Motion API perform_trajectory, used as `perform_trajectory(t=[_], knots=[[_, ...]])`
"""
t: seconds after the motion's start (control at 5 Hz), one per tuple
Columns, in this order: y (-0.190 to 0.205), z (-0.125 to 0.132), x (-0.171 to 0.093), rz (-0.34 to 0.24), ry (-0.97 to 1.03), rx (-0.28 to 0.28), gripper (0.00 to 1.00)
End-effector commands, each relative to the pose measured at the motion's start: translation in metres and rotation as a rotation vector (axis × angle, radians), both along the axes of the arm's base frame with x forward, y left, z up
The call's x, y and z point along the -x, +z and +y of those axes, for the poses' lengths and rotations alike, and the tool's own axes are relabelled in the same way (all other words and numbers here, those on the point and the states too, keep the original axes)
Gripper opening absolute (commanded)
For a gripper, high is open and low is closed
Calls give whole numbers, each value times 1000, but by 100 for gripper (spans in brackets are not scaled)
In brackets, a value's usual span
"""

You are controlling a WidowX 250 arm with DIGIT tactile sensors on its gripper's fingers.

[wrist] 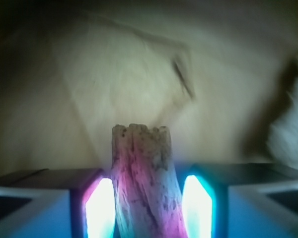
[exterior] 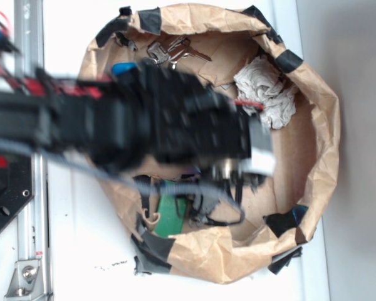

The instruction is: Grab the wood chip.

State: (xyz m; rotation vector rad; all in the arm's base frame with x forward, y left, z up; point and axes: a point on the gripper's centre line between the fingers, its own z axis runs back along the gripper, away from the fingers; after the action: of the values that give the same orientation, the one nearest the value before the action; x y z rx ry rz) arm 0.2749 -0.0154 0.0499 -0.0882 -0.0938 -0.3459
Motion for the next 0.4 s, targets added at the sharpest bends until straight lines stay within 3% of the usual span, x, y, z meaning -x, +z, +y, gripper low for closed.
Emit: perform_trajectory(t=[0.0, 0.2], knots=[[102, 24, -3, -26, 153, 92, 0], [122, 12, -5, -53, 230, -7, 0]])
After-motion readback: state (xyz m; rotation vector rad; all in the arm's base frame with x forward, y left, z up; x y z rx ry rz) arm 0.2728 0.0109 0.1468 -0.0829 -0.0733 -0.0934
